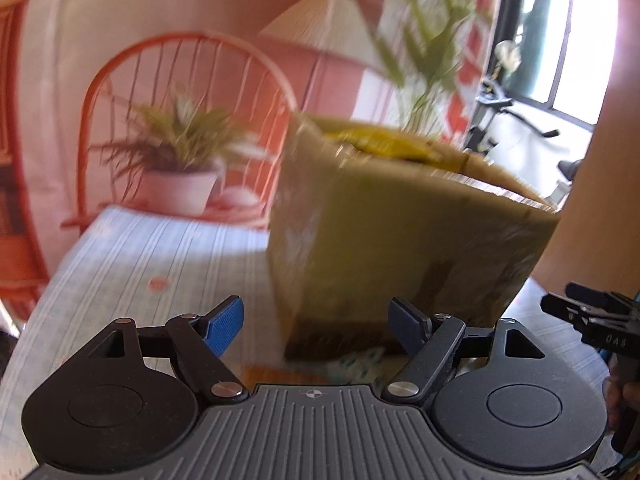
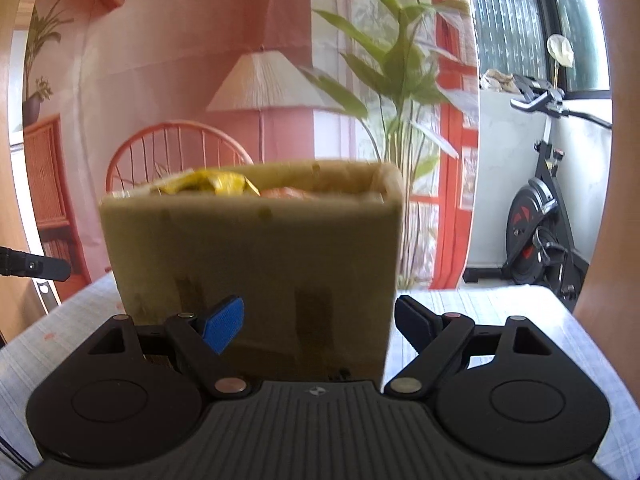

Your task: Organize snacks

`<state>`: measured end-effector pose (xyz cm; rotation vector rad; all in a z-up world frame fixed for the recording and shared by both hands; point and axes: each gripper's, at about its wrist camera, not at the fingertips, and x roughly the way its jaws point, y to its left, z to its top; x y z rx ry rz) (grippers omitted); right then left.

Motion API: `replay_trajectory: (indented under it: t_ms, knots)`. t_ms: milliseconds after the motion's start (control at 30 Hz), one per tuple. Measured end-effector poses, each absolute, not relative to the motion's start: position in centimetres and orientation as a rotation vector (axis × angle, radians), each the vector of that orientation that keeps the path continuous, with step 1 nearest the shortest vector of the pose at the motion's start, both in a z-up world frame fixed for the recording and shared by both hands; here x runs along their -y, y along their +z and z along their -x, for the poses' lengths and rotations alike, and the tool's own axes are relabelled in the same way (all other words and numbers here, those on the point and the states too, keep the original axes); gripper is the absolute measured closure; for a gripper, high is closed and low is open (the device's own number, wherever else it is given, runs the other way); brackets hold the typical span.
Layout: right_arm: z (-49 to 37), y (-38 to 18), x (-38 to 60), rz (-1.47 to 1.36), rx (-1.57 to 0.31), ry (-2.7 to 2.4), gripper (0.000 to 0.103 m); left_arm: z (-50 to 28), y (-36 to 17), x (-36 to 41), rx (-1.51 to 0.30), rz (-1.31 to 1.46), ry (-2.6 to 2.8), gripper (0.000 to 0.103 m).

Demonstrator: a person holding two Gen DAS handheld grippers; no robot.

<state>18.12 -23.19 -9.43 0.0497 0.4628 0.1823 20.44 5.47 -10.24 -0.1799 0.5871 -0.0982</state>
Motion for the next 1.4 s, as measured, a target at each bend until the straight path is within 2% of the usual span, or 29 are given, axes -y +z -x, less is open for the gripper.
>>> replay_trajectory:
  t_ms: [200, 300, 467, 733, 1400]
  knots:
    - [-18.6, -13.7, 24.5, -0.052, -0.561, 0.132, 0.020, -20.1, -11.5, -6.2, -0.618, 0.185, -0.068, 0.021]
    - [-19.0, -15.5, 25.1, -0.079, -0.608, 0.093, 0.031, -20.3, -12.2, -6.6, -0.648, 0.195, -0.053, 0.021]
    - [-19.6, -18.3, 25.3, -0.084, -0.679, 0.077, 0.036, -20.6, -13.5, -7.1, -0.696, 0.207, -0.029, 0.021]
    - [-19.3, -20.4, 25.1, -0.081, -0.713, 0.057, 0.057, -21.0, -15.3, -7.0, -0.769, 0.201, -0.012, 0.021]
    - [-19.7, -20.9, 24.9, -0.053, -0.709, 0.075, 0.060, -23.5, -18.9, -5.1, -0.849, 0.099, -0.054, 0.020]
